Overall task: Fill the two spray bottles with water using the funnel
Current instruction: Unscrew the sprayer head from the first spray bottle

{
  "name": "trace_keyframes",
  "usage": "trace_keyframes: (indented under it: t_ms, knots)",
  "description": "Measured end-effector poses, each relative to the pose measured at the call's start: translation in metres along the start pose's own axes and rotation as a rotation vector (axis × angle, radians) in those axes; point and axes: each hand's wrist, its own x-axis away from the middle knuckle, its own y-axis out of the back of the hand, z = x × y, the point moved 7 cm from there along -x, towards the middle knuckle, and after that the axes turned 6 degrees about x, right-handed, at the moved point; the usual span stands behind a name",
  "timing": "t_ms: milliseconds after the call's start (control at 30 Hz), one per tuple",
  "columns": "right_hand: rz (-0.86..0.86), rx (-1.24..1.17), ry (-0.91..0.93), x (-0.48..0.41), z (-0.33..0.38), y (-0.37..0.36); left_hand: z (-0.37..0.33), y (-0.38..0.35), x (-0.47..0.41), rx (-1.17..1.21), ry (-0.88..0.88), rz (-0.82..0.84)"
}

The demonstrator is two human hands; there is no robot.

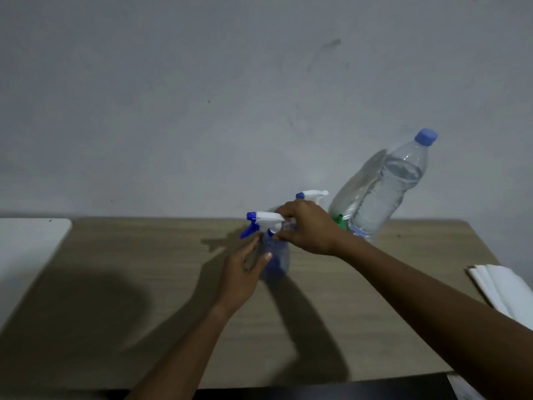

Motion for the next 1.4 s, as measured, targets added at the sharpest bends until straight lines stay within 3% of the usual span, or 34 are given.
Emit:
trace_keyframes:
  t_ms: [367, 767, 1100, 1400]
  knots:
    - [0.009, -0.235, -0.018, 0.066, -0.018, -0.024, -0.002, -0.035, 0.059, 0.005, 0.013, -0.067]
    - [0.006, -0.169, 0.16, 0.086, -0.015, -0.022, -0.012, -0.057, 0.088, 0.085, 0.125, -0.054]
    - [0.15, -0.222, 0.136, 0.09, -0.016, -0.026, -0.011, -0.055, 0.087, 0.063, 0.095, 0.052]
    - [-0.143, -0.159, -0.019, 0.102, -0.018, -0.031, 0.01, -0.053, 0.074, 0.09, 0.062, 0.076]
